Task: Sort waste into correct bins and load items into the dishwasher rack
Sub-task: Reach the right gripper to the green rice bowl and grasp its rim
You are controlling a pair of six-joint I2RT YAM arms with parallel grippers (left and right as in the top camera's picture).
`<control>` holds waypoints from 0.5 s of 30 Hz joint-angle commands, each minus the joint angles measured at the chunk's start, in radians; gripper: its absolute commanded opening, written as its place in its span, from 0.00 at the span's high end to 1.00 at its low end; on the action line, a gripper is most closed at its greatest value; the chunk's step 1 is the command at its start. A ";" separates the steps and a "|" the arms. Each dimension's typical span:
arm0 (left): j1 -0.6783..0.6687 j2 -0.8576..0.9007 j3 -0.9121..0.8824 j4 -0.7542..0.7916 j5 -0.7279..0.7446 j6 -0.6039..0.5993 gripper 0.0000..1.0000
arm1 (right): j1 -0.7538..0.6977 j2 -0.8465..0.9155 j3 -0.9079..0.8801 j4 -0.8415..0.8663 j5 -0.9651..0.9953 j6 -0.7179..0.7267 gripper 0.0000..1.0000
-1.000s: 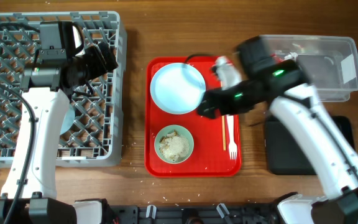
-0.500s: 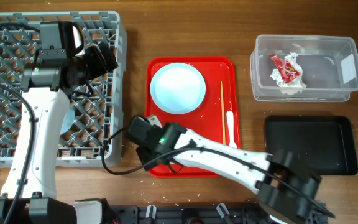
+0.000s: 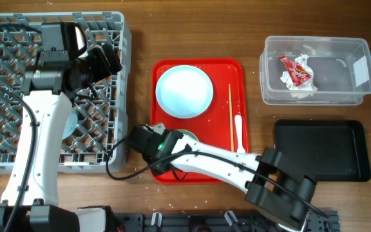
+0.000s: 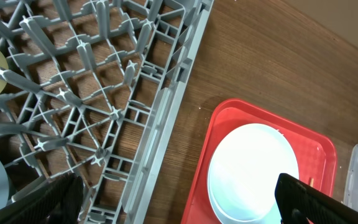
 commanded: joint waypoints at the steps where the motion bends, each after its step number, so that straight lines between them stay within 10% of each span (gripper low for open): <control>1: 0.002 -0.010 0.008 0.002 0.008 -0.009 0.00 | 0.033 0.013 -0.010 -0.002 0.042 -0.011 0.84; 15: 0.002 -0.010 0.008 0.002 0.008 -0.009 0.00 | 0.055 0.013 -0.006 -0.143 0.216 0.016 0.96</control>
